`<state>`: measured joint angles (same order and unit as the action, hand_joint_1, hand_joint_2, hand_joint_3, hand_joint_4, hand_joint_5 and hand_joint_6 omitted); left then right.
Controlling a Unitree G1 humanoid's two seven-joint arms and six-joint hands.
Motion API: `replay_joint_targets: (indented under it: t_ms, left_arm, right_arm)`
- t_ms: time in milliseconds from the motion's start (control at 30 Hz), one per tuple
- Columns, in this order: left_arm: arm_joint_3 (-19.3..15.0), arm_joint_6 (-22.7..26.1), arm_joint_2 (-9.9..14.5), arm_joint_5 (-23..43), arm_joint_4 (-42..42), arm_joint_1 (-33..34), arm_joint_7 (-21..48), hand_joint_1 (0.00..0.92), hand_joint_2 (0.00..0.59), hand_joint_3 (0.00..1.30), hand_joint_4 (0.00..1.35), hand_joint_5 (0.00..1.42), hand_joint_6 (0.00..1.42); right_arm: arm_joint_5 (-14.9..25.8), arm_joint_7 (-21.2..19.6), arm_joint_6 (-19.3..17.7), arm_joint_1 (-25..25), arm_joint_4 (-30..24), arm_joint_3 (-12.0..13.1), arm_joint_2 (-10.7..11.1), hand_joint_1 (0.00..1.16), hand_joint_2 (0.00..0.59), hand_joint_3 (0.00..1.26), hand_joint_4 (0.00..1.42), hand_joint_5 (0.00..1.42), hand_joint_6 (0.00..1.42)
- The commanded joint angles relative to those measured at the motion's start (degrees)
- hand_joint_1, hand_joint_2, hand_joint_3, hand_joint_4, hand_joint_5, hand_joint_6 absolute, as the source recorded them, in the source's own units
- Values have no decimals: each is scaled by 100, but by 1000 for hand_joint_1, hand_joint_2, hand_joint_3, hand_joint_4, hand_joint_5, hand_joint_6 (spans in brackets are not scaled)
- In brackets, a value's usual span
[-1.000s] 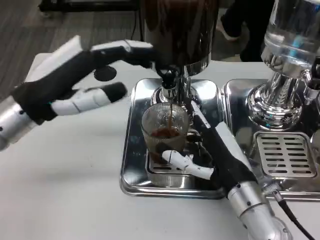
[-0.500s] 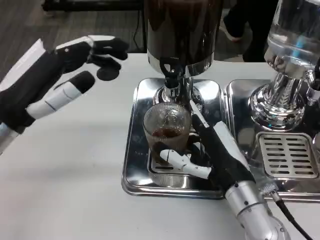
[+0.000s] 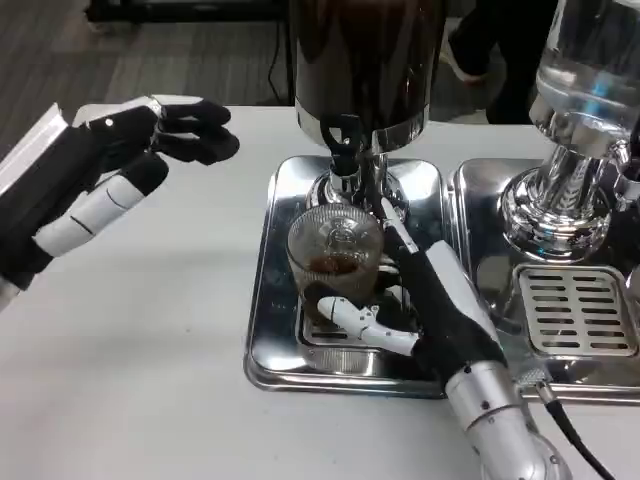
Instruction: Grasp the cup under the faucet to collect the drink, then remove the cup.
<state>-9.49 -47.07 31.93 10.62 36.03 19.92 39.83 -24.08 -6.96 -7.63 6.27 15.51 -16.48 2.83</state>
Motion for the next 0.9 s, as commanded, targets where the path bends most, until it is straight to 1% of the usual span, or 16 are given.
replay_joint_targets:
  t_ms: [33, 267, 300, 333, 467, 533, 700, 800, 900]
  left_arm:
    - [105, 147, 75, -144, -78, -89, -4, 0, 140, 343, 347, 404, 385]
    - [217, 234, 66, -239, -36, -130, -12, 0, 142, 344, 347, 391, 387]
    - [223, 242, 62, -257, -27, -139, -9, 0, 142, 344, 347, 390, 388]
    - [228, 247, 59, -268, -20, -144, -8, 0, 144, 344, 347, 390, 388]
    - [259, 210, 62, -357, 32, -172, -33, 0, 149, 344, 347, 388, 389]
    - [271, 198, 58, -389, 69, -170, -56, 0, 151, 344, 347, 387, 390]
    - [326, 171, 40, -471, 188, -147, -78, 0, 156, 337, 347, 387, 391]
    - [345, 149, 32, -513, 261, -115, -116, 0, 159, 334, 347, 386, 392]
    - [365, 133, 27, -529, 327, -88, -137, 0, 160, 333, 347, 386, 392]
  right_arm:
    - [-130, -143, 81, -31, -97, -68, -48, 578, 174, 0, 15, 197, 420]
    - [-332, -486, 72, -104, -114, -136, -105, 579, 179, 32, 52, 235, 465]
    - [-349, -527, 63, -112, -116, -142, -111, 582, 183, 89, 106, 271, 491]
    - [-365, -570, 50, -121, -116, -151, -115, 585, 186, 120, 132, 287, 504]
    - [-491, -816, -12, -151, -111, -222, -122, 612, 185, 193, 201, 334, 534]
    - [-540, -940, -63, -165, -99, -251, -118, 607, 192, 233, 236, 362, 544]
    - [-631, -1180, -139, -195, -55, -285, -109, 624, 197, 308, 310, 435, 586]
    - [-721, -1386, -195, -245, -59, -303, -99, 628, 199, 331, 340, 466, 593]
    - [-751, -1561, -284, -277, -28, -303, -114, 628, 199, 349, 374, 510, 643]
